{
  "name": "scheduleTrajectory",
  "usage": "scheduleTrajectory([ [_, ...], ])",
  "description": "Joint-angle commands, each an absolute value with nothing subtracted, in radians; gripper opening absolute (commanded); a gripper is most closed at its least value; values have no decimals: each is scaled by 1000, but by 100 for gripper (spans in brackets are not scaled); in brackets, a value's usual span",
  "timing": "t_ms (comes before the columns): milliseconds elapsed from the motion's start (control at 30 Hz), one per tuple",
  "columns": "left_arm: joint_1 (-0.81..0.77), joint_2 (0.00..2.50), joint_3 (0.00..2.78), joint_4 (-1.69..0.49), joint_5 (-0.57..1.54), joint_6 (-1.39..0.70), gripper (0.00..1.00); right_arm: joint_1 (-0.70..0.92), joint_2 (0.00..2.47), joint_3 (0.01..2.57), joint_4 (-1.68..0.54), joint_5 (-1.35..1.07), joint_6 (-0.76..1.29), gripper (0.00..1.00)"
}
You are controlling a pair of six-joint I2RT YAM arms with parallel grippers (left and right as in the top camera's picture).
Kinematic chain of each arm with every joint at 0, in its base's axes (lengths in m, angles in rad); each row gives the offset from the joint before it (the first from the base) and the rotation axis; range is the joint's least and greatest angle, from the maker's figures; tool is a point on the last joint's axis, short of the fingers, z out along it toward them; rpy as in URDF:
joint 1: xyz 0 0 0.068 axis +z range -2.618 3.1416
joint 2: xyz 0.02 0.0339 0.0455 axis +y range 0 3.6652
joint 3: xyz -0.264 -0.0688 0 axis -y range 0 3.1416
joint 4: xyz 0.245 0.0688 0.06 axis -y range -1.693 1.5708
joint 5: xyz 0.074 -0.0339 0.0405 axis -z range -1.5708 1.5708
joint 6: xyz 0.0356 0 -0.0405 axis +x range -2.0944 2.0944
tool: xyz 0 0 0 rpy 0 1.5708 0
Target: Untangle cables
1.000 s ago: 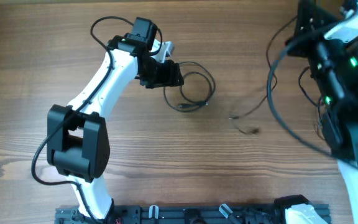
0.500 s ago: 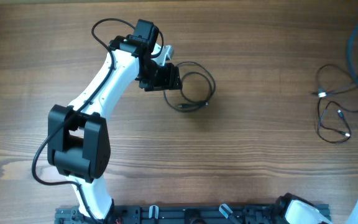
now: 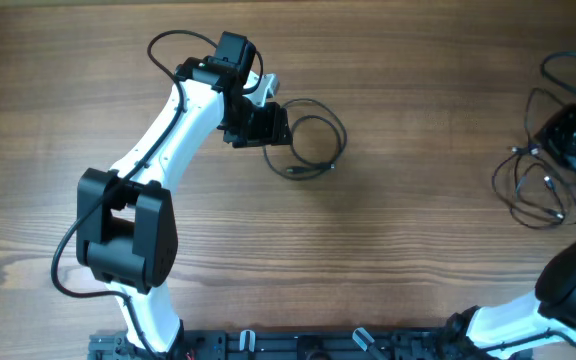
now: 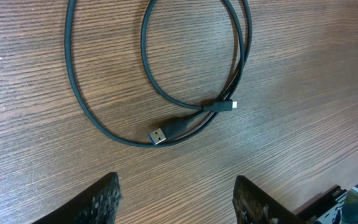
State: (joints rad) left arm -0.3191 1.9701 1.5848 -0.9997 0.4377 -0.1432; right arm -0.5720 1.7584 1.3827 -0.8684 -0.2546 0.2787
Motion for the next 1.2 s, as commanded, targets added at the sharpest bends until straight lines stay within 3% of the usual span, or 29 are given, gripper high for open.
scheduleTrajectory([
  [0, -324, 1967, 1584, -1000, 432, -146, 60, -570, 1777, 1387, -851, -270, 262, 92],
  [33, -324, 1967, 1584, -999, 432, -146, 60, -570, 1777, 1387, -851, -272, 262, 100],
  [100, -324, 1967, 1584, -999, 432, -146, 63, -570, 1777, 1387, -857, -299, 240, 100],
  [167, -324, 1967, 1584, -999, 432, -146, 64, -570, 1777, 1387, -878, -497, 76, 100],
  [267, -324, 1967, 1584, -999, 432, -146, 64, -569, 1777, 1387, -972, -561, 76, 96],
  [367, -324, 1967, 1584, -995, 432, -146, 64, -550, 1777, 1387, -1132, -529, 90, 91],
  [500, -324, 1967, 1584, -995, 432, -146, 64, -542, 1776, 1390, -1231, -474, 114, 96],
  [633, -324, 1967, 1584, -996, 432, -146, 64, -549, 1776, 1516, -1286, -915, -163, 97],
  [833, -324, 1967, 1584, -995, 432, -146, 64, -550, 1774, 1753, -1286, -970, -180, 97],
  [900, -324, 1967, 1584, -995, 432, -146, 64, -549, 1775, 1765, -1253, -793, -48, 97],
  [1000, -324, 1967, 1584, -996, 432, -146, 64, -546, 1777, 1740, -1312, -264, 134, 99],
  [1167, -324, 1967, 1584, -993, 432, -146, 64, -547, 1777, 1457, -1200, -138, 170, 100],
])
